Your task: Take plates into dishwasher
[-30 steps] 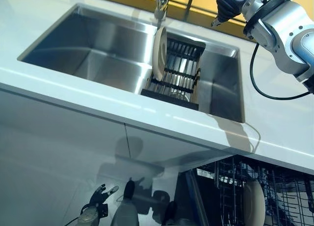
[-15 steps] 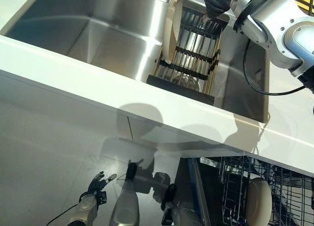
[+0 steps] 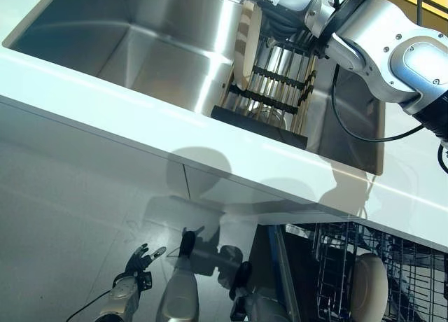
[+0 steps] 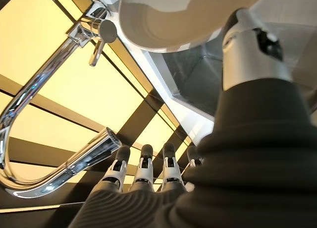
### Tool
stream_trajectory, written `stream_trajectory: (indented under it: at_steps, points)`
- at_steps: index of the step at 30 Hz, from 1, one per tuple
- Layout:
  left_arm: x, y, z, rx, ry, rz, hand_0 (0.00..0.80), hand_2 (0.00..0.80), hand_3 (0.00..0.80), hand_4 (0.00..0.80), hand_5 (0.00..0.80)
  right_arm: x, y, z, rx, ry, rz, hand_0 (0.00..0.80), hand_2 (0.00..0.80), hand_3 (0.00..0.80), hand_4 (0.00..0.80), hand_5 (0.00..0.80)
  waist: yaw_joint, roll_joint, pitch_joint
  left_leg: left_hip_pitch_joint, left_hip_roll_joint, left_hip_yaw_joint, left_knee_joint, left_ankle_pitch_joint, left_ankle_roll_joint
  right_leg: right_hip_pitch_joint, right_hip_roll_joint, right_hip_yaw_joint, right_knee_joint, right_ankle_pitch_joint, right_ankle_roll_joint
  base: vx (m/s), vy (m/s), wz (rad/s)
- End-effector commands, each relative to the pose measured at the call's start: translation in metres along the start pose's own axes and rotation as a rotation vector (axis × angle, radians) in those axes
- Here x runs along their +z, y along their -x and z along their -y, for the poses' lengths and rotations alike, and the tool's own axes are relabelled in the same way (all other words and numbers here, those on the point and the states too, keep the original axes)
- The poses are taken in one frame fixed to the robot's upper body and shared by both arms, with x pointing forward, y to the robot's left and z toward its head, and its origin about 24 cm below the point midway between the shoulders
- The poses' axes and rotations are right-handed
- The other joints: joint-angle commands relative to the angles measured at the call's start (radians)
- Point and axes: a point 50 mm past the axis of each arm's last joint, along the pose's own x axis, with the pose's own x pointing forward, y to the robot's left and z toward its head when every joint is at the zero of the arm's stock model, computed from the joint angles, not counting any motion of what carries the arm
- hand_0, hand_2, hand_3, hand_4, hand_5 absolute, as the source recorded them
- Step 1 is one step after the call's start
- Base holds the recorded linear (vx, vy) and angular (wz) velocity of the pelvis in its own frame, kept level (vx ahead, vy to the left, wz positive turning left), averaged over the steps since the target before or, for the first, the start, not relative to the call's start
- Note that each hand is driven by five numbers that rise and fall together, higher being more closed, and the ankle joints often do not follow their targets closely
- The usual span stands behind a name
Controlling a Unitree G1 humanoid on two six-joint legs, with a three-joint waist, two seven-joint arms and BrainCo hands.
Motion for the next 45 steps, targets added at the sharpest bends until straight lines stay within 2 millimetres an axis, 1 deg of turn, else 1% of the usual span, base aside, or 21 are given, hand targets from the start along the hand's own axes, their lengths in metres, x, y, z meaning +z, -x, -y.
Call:
stream_trajectory:
  at_steps: [1,7,12,16,20,25,28,34,39,45]
  points:
    - [0.007,0.001,0.0,-0.005,0.033,0.056,0.0,0.0,0.0,0.0,0.0,-0.011,-0.007,0.026,-0.04,0.105,-0.012,0.0,0.0,0.0,0.0,0.0,0.018,-0.038,-0.03,0.055,-0.019,0.028,-0.005,-0.106,0.011,-0.04,-0.033,0.004,-0.002,0.056,0.058,-0.021,0.018,0.03]
    - [0.007,0.002,0.002,-0.006,0.068,0.073,0.0,0.0,0.0,0.0,0.0,-0.011,-0.009,0.023,0.003,0.148,-0.007,0.0,0.0,0.0,0.0,0.0,0.024,-0.035,-0.029,0.047,-0.021,0.024,-0.005,-0.104,0.01,-0.044,-0.034,-0.001,-0.002,0.055,0.056,-0.007,0.009,0.01]
    - [0.006,0.003,0.0,0.006,0.111,0.079,0.0,0.0,0.0,0.0,0.0,-0.014,-0.008,0.02,0.027,0.146,-0.013,0.0,0.0,0.0,0.0,0.0,0.029,-0.035,-0.027,0.042,-0.023,0.016,-0.005,-0.101,0.01,-0.045,-0.036,-0.004,-0.002,0.055,0.056,0.001,0.005,0.01]
    - [0.011,0.004,-0.004,0.026,0.219,0.116,0.0,0.0,0.0,0.0,0.0,-0.017,-0.007,0.014,0.079,0.181,-0.026,0.0,0.0,0.0,0.0,0.0,0.034,-0.03,-0.025,0.035,-0.027,0.014,-0.005,-0.098,0.01,-0.05,-0.041,-0.008,-0.002,0.056,0.055,0.006,0.033,0.02]
    - [0.015,0.004,-0.005,0.032,0.218,0.131,0.0,0.0,0.0,0.0,0.0,-0.021,-0.006,0.011,0.11,0.204,-0.041,0.0,0.0,0.0,0.0,0.0,0.037,-0.027,-0.018,0.028,-0.028,0.012,-0.005,-0.096,0.011,-0.056,-0.043,-0.01,-0.002,0.059,0.055,-0.004,0.003,0.02]
    - [0.012,0.005,-0.014,0.068,0.223,0.123,0.0,0.0,0.0,0.0,0.0,-0.026,-0.003,0.007,0.128,0.219,-0.055,0.0,0.0,0.0,0.0,0.0,0.035,-0.025,-0.006,0.025,-0.028,0.013,-0.005,-0.096,0.012,-0.061,-0.043,-0.009,-0.002,0.062,0.058,-0.001,0.007,0.04]
    - [0.012,0.005,-0.016,0.071,0.24,0.121,0.0,0.0,0.0,0.0,0.0,-0.027,-0.004,0.006,0.134,0.227,-0.061,0.0,0.0,0.0,0.0,0.0,0.034,-0.023,-0.003,0.024,-0.028,0.014,-0.005,-0.094,0.012,-0.063,-0.044,-0.005,-0.002,0.063,0.058,0.0,0.0,0.0]
    - [0.01,0.005,-0.006,0.043,0.266,0.12,0.0,0.0,0.0,0.0,0.0,-0.03,-0.004,-0.002,0.166,0.244,-0.077,0.0,0.0,0.0,0.0,0.0,0.037,-0.017,0.006,0.015,-0.027,0.012,-0.005,-0.09,0.012,-0.07,-0.046,-0.005,-0.002,0.065,0.057,0.0,0.0,0.0]
    - [0.01,0.006,-0.002,0.032,0.277,0.12,0.0,0.0,0.0,0.0,0.0,-0.032,-0.004,-0.004,0.178,0.245,-0.092,0.0,0.0,0.0,0.0,0.0,0.041,-0.015,0.013,0.009,-0.028,0.009,-0.005,-0.086,0.013,-0.073,-0.046,-0.008,-0.002,0.067,0.056,0.0,0.0,0.0]
    - [0.008,0.006,-0.003,0.048,0.288,0.111,0.0,0.0,0.0,0.0,0.0,-0.033,-0.004,-0.009,0.181,0.26,-0.086,0.0,0.0,0.0,0.0,0.0,0.051,-0.011,0.02,0.005,-0.03,0.002,-0.005,-0.084,0.014,-0.074,-0.048,-0.017,-0.002,0.068,0.056,0.0,0.0,0.0]
